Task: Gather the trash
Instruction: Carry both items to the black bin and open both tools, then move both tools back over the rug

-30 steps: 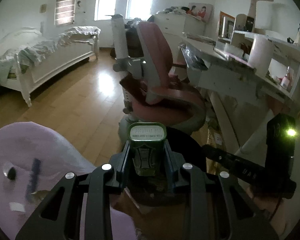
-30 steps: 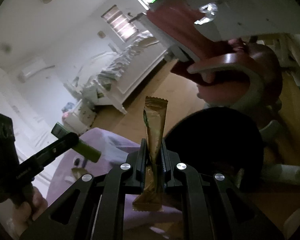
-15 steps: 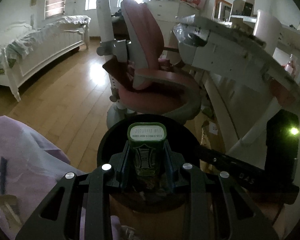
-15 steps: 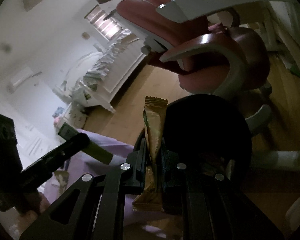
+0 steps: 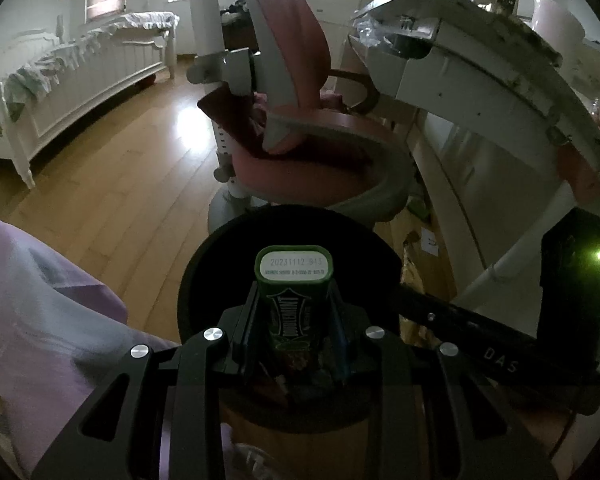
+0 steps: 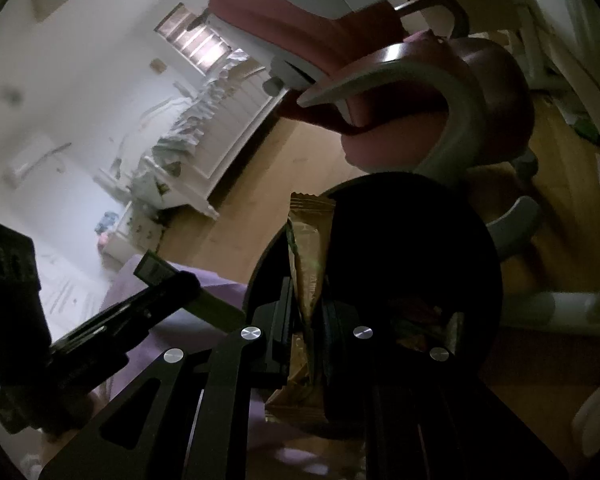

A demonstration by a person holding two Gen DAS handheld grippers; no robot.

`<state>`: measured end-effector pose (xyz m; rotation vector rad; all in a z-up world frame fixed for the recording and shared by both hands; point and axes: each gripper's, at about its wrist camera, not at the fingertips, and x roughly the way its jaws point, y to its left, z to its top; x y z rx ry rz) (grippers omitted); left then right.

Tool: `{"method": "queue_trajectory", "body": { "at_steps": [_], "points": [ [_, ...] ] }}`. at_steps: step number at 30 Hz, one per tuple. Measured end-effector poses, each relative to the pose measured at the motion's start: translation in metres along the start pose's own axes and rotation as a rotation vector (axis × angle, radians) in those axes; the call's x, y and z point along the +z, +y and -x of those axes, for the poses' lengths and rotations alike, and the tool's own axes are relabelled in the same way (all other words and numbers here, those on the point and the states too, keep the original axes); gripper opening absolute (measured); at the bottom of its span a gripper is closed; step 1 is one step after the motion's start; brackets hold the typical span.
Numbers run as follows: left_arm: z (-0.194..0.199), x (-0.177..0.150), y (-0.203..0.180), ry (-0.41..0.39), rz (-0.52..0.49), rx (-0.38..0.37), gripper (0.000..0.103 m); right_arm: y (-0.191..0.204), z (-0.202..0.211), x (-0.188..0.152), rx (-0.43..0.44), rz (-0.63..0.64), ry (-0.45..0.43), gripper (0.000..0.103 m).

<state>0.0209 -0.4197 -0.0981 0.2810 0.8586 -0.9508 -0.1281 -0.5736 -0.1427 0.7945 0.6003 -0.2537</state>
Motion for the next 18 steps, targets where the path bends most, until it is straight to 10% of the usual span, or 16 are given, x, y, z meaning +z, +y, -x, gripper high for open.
{"method": "queue_trajectory", "body": {
  "at_steps": [5, 7, 9, 18],
  "points": [
    [-0.005, 0.002, -0.003, 0.009, -0.002, -0.004, 0.037, -0.004, -0.006, 0.0, -0.024, -0.012, 0.023, 0.018],
    [-0.001, 0.003, -0.006, -0.006, -0.01, 0.026, 0.077, -0.005, -0.007, -0.001, -0.031, -0.014, 0.035, 0.029],
    [0.008, 0.004, -0.007, -0.047, -0.017, 0.052, 0.091, -0.004, -0.006, -0.004, -0.047, -0.017, 0.038, 0.053],
    [0.049, 0.006, 0.009, -0.091, 0.011, 0.065, 0.093, -0.001, 0.003, -0.007, -0.064, -0.036, 0.018, 0.068]
  ]
}}
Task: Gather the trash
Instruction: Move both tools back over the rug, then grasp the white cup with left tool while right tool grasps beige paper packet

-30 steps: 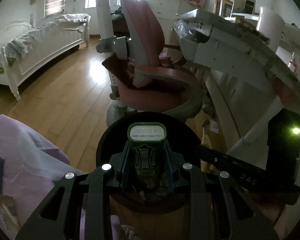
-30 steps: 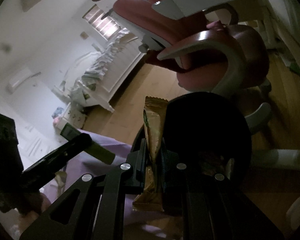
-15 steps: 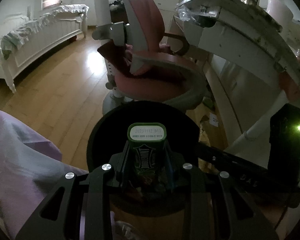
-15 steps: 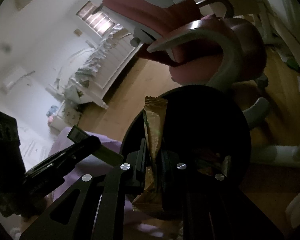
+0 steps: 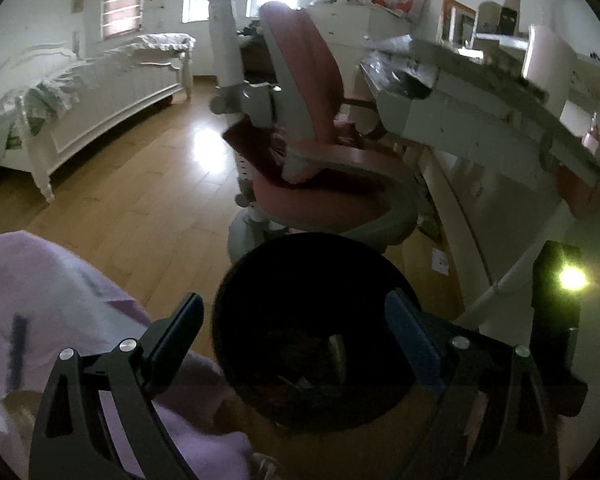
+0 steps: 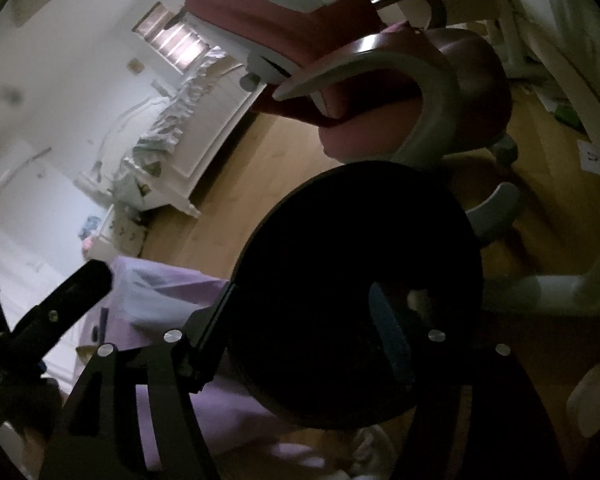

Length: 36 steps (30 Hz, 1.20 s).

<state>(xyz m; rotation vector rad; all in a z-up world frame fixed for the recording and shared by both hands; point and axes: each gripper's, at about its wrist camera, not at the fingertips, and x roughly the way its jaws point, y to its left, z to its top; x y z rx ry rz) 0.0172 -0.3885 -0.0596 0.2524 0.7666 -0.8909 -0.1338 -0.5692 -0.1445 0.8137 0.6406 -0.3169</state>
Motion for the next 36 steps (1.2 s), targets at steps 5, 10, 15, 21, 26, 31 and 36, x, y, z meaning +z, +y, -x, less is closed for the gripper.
{"method": "queue_trajectory", "body": {
  "at_steps": [5, 10, 15, 21, 26, 31, 36],
  "points": [
    [0.034, -0.009, 0.038, -0.031, 0.067, 0.048, 0.094, 0.021, 0.004, -0.004, 0.025, 0.041, 0.008, 0.068],
    [0.078, -0.028, 0.096, -0.061, 0.146, 0.171, 0.094, 0.073, 0.005, -0.013, 0.087, 0.144, 0.033, 0.068],
    [0.118, -0.056, 0.157, -0.071, 0.222, 0.305, 0.094, 0.139, 0.002, -0.032, 0.164, 0.282, 0.073, 0.067],
    [0.122, -0.092, 0.211, 0.012, 0.306, 0.383, 0.094, 0.22, -0.011, -0.061, 0.245, 0.457, 0.146, 0.067],
    [0.11, -0.106, 0.227, 0.068, 0.312, 0.366, 0.093, 0.274, -0.035, -0.088, 0.244, 0.564, 0.221, 0.067],
    [0.106, -0.112, 0.247, 0.079, 0.361, 0.319, 0.069, 0.305, -0.061, -0.108, 0.185, 0.641, 0.264, 0.064],
    [0.105, -0.114, 0.258, 0.073, 0.364, 0.318, 0.048, 0.325, -0.083, -0.122, 0.135, 0.704, 0.299, 0.05]
  ]
}}
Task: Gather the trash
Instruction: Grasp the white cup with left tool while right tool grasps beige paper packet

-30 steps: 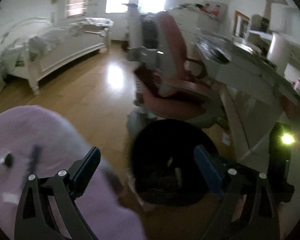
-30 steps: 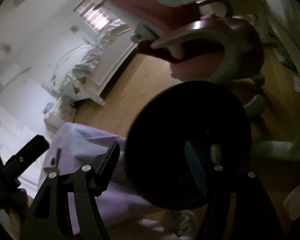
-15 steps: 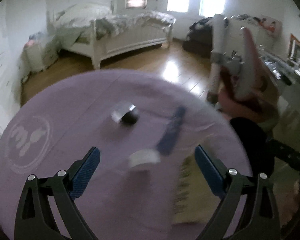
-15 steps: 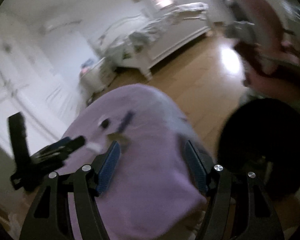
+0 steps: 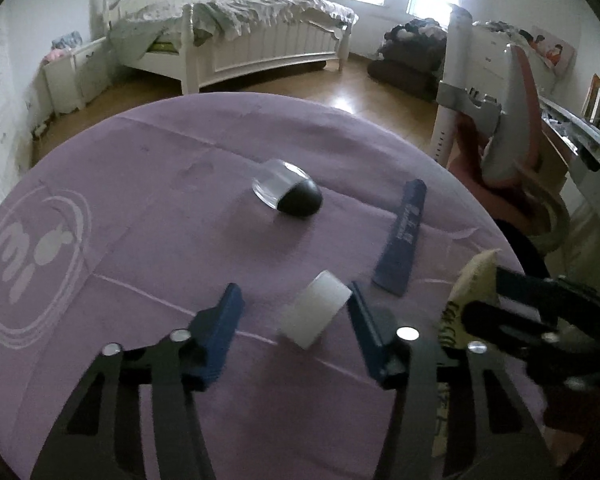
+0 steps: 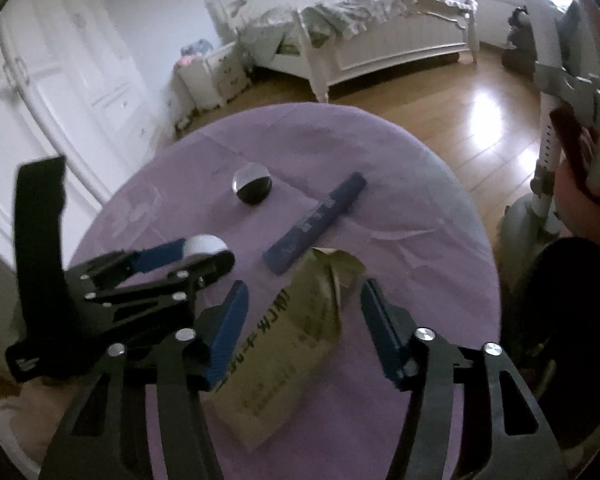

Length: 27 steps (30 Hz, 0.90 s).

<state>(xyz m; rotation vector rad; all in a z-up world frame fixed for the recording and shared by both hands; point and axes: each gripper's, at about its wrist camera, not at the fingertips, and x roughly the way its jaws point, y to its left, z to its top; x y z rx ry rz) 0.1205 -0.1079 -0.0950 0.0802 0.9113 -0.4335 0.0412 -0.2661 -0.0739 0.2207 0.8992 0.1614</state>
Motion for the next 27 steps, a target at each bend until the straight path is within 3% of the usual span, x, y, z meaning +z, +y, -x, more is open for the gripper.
{"method": "queue_trajectory", "body": {
  "at_steps": [3, 7, 13, 19, 24, 27],
  "points": [
    [0.001, 0.0, 0.01, 0.002, 0.018, -0.016, 0.033, 0.009, -0.016, 0.001, -0.034, 0.041, 0.049, 0.029],
    [0.007, -0.001, 0.026, -0.004, 0.051, -0.055, 0.02, 0.014, -0.024, -0.002, -0.019, 0.043, 0.047, 0.027],
    [0.031, 0.001, 0.032, -0.064, 0.06, -0.086, 0.019, 0.0, 0.004, 0.001, 0.055, -0.033, -0.066, 0.027],
    [0.053, 0.011, 0.008, -0.111, 0.009, -0.119, 0.019, -0.033, 0.057, -0.001, 0.051, -0.121, -0.212, 0.027],
    [0.062, 0.016, 0.001, -0.123, -0.013, -0.136, 0.019, -0.073, 0.096, -0.014, 0.028, -0.187, -0.276, 0.027],
    [0.054, 0.015, 0.002, -0.071, -0.042, -0.132, 0.022, -0.095, 0.111, -0.026, 0.021, -0.215, -0.287, 0.027]
  ]
}}
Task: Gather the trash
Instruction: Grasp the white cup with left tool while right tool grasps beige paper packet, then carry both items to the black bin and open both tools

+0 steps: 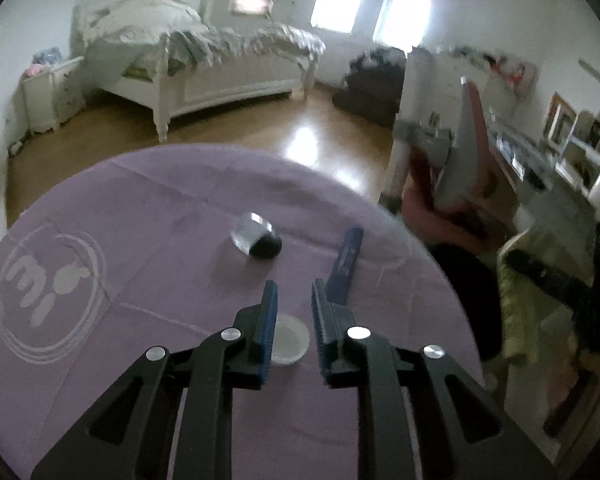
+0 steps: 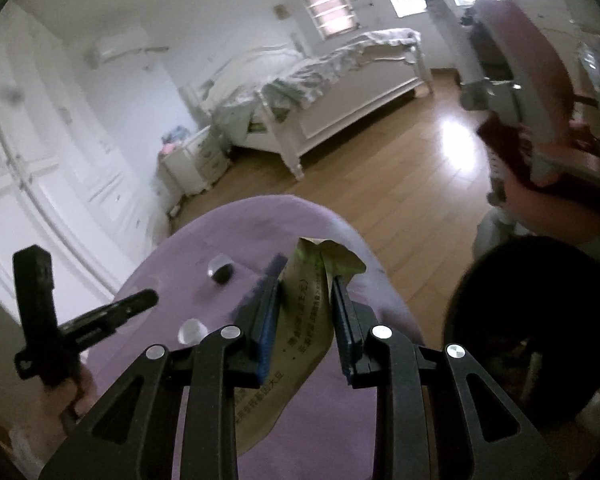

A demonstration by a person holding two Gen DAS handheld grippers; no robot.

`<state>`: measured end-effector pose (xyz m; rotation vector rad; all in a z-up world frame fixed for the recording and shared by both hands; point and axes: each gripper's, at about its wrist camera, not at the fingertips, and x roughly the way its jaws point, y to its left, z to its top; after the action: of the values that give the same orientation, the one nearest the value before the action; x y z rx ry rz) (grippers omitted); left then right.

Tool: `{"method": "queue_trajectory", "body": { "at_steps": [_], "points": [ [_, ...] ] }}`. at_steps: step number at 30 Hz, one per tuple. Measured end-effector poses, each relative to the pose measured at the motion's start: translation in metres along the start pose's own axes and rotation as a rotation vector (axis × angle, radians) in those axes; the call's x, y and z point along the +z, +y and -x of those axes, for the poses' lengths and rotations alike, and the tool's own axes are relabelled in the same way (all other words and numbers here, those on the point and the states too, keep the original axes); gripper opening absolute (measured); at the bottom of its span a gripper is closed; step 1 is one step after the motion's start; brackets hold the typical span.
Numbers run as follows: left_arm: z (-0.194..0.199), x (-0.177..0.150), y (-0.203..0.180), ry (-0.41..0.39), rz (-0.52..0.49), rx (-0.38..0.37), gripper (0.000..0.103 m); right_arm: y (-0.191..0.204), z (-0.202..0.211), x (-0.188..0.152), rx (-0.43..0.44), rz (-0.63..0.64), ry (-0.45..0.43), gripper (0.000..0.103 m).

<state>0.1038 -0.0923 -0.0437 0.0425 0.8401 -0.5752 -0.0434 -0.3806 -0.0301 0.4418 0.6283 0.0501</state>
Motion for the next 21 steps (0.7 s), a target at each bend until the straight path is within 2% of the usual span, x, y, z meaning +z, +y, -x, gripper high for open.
{"method": "queue_trajectory", "body": {
  "at_steps": [2, 3, 4, 5, 8, 9, 10, 12, 14, 16, 21],
  "points": [
    [-0.012, -0.005, -0.002, 0.043, -0.032, 0.071, 0.043, -0.01, 0.005, -0.003, -0.002, -0.01, 0.002, 0.027],
    [-0.015, -0.008, -0.004, 0.052, -0.044, 0.092, 0.079, -0.014, 0.007, -0.005, 0.0, -0.017, 0.004, 0.027],
    [-0.019, -0.012, -0.008, 0.049, -0.065, 0.117, 0.098, -0.018, 0.007, -0.007, 0.006, -0.024, 0.006, 0.027],
    [-0.02, -0.015, -0.01, 0.04, -0.083, 0.134, 0.098, -0.02, 0.008, -0.008, 0.012, -0.03, 0.011, 0.027],
    [-0.037, -0.021, -0.016, 0.083, -0.135, 0.176, 0.098, -0.02, 0.005, -0.014, 0.027, -0.038, 0.02, 0.027],
    [-0.041, -0.022, -0.015, 0.097, -0.134, 0.177, 0.092, -0.019, 0.004, -0.016, 0.032, -0.037, 0.024, 0.027],
    [-0.045, -0.024, -0.014, 0.111, -0.129, 0.172, 0.074, -0.018, 0.003, -0.016, 0.035, -0.036, 0.026, 0.027],
    [-0.053, -0.028, -0.008, 0.152, -0.109, 0.166, 0.055, -0.018, 0.003, -0.019, 0.045, -0.037, 0.028, 0.027],
    [-0.05, -0.03, -0.007, 0.133, -0.128, 0.189, 0.049, -0.015, 0.001, -0.017, 0.046, -0.036, 0.028, 0.027],
    [-0.049, -0.029, -0.004, 0.134, -0.117, 0.19, 0.035, -0.016, 0.002, -0.018, 0.045, -0.041, 0.025, 0.027],
    [-0.03, -0.016, -0.009, 0.081, -0.064, 0.12, 0.035, -0.019, 0.008, -0.02, 0.037, -0.058, 0.003, 0.027]
  ]
}}
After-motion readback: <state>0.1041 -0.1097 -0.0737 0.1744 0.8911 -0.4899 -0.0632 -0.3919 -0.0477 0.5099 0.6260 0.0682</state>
